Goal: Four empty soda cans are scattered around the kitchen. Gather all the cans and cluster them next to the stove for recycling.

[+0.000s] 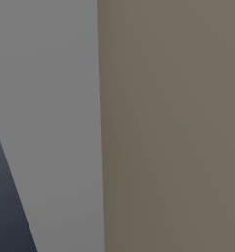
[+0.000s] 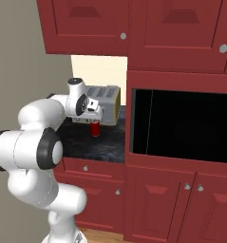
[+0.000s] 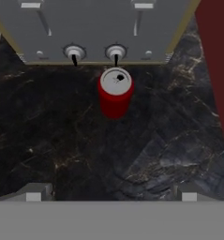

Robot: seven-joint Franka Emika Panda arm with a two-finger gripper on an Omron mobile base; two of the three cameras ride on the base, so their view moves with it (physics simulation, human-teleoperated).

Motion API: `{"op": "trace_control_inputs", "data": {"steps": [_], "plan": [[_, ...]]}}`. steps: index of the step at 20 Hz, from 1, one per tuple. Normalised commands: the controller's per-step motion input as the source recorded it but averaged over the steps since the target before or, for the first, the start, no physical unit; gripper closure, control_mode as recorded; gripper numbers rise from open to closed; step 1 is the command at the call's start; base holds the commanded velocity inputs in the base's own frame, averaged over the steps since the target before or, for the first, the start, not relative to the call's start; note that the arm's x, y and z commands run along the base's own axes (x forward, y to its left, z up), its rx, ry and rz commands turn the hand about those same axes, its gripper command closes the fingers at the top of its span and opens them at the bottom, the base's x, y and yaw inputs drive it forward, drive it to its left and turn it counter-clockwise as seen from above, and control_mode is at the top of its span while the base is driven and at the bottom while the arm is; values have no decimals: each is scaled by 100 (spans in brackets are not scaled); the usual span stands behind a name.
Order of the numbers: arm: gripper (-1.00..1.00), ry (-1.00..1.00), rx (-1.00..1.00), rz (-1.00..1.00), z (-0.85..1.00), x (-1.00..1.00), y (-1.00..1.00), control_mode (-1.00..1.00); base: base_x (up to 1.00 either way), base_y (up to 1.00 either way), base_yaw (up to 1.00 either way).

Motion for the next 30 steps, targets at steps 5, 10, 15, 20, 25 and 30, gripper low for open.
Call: {"op": "trace_control_inputs", "data": {"steps": [5,10,15,20,25,30], "plan": [[-100,0,0,0,-6,11,0,-100,0,0,0],[-100,0,0,0,-3,14,0,-100,0,0,0],[-100,4,0,0,0,13,0,-100,0,0,0],[-100,6,0,0,0,16,0,-100,0,0,0],[-100,7,0,0,-2,22,0,-100,0,0,0],[-100,1,0,0,-11,23,0,-100,0,0,0]]}}
